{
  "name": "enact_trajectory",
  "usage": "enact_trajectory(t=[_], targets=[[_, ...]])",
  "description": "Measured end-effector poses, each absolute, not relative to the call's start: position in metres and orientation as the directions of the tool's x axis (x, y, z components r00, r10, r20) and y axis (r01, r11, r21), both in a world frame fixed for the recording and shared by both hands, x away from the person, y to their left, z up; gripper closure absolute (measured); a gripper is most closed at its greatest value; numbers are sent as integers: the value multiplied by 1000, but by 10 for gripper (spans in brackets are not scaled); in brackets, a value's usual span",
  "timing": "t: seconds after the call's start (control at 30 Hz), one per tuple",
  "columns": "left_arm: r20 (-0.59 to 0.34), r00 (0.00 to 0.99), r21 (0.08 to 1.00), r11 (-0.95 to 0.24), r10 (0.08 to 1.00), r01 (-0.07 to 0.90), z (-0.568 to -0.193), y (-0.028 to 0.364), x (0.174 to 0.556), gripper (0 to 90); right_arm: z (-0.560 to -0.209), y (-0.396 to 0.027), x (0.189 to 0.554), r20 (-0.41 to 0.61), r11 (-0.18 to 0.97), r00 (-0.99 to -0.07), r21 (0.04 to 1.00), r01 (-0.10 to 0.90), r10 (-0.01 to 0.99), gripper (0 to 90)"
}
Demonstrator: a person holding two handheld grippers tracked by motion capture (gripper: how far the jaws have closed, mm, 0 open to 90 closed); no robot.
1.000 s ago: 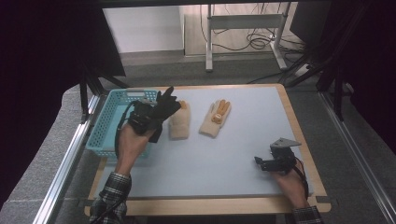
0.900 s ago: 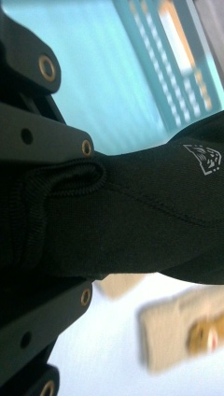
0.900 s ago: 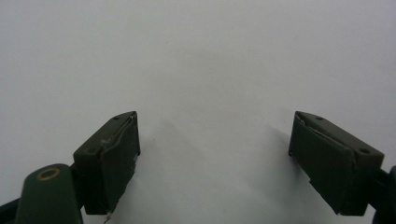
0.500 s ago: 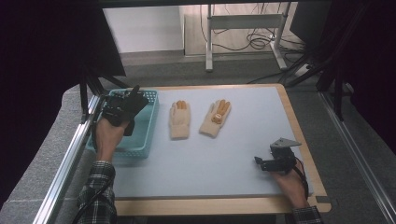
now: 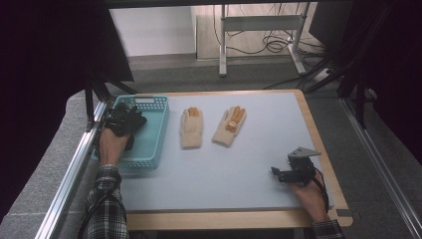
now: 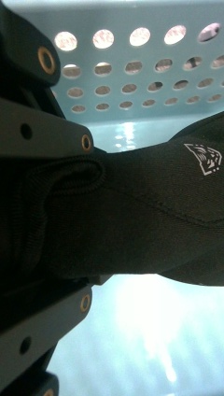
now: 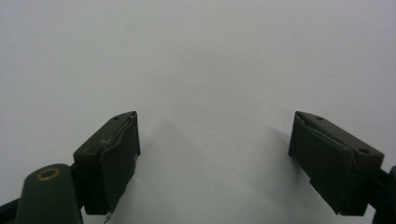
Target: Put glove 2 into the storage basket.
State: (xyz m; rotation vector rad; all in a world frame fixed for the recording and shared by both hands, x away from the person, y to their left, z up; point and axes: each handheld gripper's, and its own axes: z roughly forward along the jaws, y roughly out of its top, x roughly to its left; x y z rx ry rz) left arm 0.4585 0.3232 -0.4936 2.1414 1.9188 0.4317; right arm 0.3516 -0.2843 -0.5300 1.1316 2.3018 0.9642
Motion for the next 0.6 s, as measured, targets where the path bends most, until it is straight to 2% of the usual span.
enact_trajectory(t=[0.17, 0.33, 0.37, 0.4, 0.6], targets=[[130, 91, 319, -129, 987, 939, -505, 328, 462, 580, -530, -284, 352, -49, 434, -592, 729, 529, 804, 158], [170, 115, 310, -164, 979, 937, -511, 330, 459, 389, -530, -284, 352, -49, 435, -592, 729, 530, 804, 158], [177, 124, 304, -174, 976, 937, -511, 329, 459, 324, -530, -284, 352, -49, 435, -593, 728, 530, 804, 159], [168, 131, 301, -178, 977, 937, -511, 328, 458, 245, -530, -284, 352, -48, 435, -593, 728, 530, 804, 158], [84, 143, 339, -164, 986, 926, -503, 330, 453, 103, -530, -284, 352, -47, 434, -593, 728, 531, 804, 159]])
